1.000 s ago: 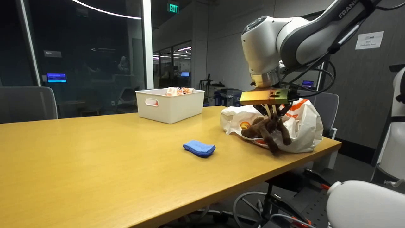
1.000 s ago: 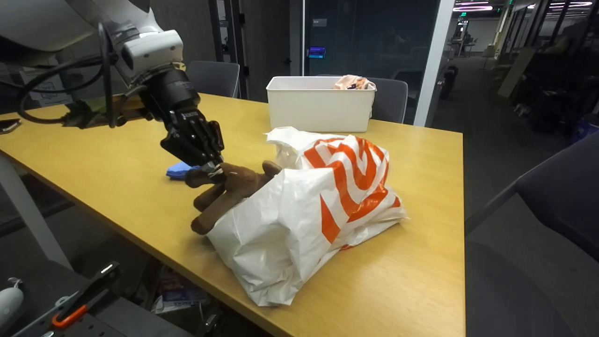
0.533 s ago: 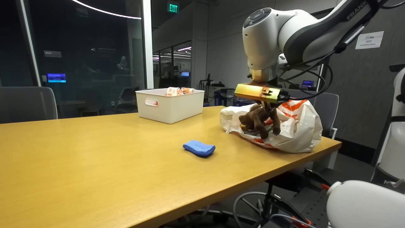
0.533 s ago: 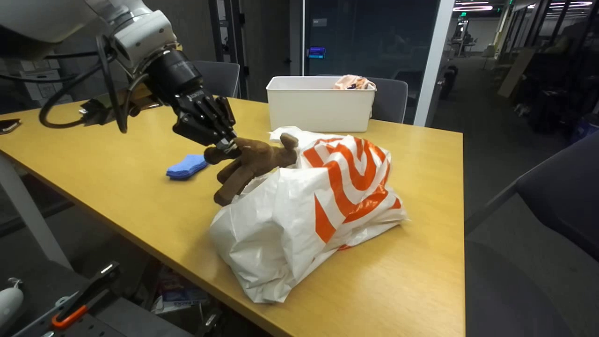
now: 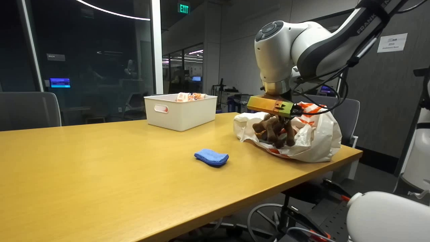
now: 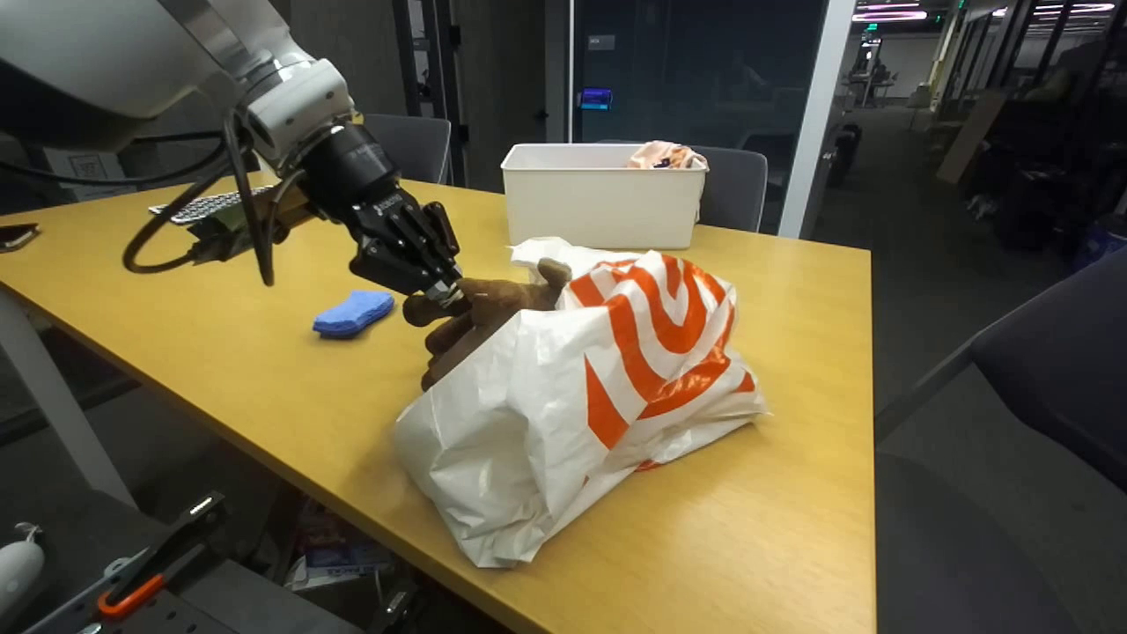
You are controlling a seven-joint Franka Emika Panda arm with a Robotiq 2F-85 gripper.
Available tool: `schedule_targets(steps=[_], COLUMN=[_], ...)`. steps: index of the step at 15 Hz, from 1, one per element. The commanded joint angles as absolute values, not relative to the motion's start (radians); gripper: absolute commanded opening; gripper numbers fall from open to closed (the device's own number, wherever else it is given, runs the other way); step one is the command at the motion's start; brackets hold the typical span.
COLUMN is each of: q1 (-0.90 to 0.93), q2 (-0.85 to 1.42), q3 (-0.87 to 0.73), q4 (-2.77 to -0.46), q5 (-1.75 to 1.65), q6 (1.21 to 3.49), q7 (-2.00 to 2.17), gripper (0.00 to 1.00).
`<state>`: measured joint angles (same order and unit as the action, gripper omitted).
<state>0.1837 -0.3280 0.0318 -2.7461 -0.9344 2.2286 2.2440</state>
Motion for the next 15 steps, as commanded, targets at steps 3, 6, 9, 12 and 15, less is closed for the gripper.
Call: schedule_targets(steps=[3,6,9,12,15], q1=[0.057,0.047,0.032,0.034,0.025], q2=[-0.131,-0.060,-0.025,0.006,0.015], q3=[0.096,0.057,0.028,0.031,0.021], q4=[-2.595,-2.544,-2.536,-2.536,-2.548], q5=[-1.154,-1.188,-1.228,-1.266,-1.206], q6=[2.082,2.087,2.263,2.302,2.408], q7=[2.332,2.278,2.256,2.303,2.246], gripper=[0.06,0.06,0.05,0.05,0.09])
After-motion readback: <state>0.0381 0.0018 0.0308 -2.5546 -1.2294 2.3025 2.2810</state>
